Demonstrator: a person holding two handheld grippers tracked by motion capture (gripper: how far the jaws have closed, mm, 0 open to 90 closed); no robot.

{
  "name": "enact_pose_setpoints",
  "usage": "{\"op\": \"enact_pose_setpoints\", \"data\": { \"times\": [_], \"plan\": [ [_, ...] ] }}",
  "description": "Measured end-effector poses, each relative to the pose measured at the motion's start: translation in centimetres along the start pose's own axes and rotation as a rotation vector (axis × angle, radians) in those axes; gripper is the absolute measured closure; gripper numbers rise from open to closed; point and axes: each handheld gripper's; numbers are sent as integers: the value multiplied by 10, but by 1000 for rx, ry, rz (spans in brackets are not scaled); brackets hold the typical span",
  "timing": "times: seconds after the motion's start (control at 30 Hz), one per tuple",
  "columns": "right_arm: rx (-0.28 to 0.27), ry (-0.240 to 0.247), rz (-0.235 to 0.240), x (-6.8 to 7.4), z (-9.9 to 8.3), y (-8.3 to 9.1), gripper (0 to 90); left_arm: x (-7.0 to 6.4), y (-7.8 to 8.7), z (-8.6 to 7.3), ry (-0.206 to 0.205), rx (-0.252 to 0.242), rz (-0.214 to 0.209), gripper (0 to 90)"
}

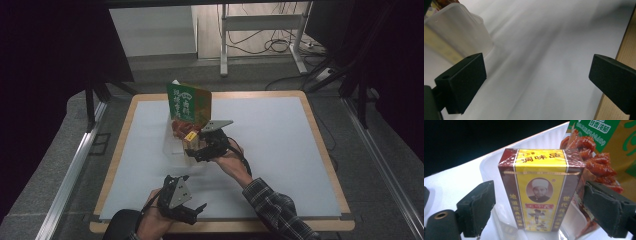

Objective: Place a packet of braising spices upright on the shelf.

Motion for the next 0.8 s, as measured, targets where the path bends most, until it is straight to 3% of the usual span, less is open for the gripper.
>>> {"op": "enact_pose_setpoints", "data": {
  "times": [0.27,0.53,0.8],
  "plan": [
    [45,31,-25,-1,-1,14,70,1,0,-1,-7,9,2,9],
    [62,31,-33,-5,-4,31,46,1,-1,-1,9,10,5,9],
    [69,35,-99,-13,-13,48,9,2,-1,-1,9,9,3,9]
  ]
}}
Point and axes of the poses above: each handheld gripper's, and its own axes: y roughly backward along the jaws, z roughly out of its top, x roughly to its left, and after that the axes turned 15 degrees about -y, right-handed
